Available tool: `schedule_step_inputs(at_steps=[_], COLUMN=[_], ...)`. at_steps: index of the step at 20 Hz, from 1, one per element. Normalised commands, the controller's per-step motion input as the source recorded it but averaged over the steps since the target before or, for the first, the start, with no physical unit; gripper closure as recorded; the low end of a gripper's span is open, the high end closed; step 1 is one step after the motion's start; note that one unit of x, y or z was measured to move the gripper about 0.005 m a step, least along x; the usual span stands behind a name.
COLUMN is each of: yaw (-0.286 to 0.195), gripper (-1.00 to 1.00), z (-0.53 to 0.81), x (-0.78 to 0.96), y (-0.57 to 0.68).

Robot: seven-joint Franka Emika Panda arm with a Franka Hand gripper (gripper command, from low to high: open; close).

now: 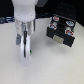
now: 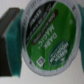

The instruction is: Open the kcup holder, insert the kcup into the holder, and close the kcup holder

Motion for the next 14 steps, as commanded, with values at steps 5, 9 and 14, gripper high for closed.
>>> schedule_step_inputs(at_steps=[5, 9, 14], yaw=[-0.104, -0.050, -0.001], gripper=[1.00, 1.00, 1.00], z=[0.80, 0.84, 0.73], x=[0.00, -0.01, -0.03], y=[0.37, 0.47, 0.56])
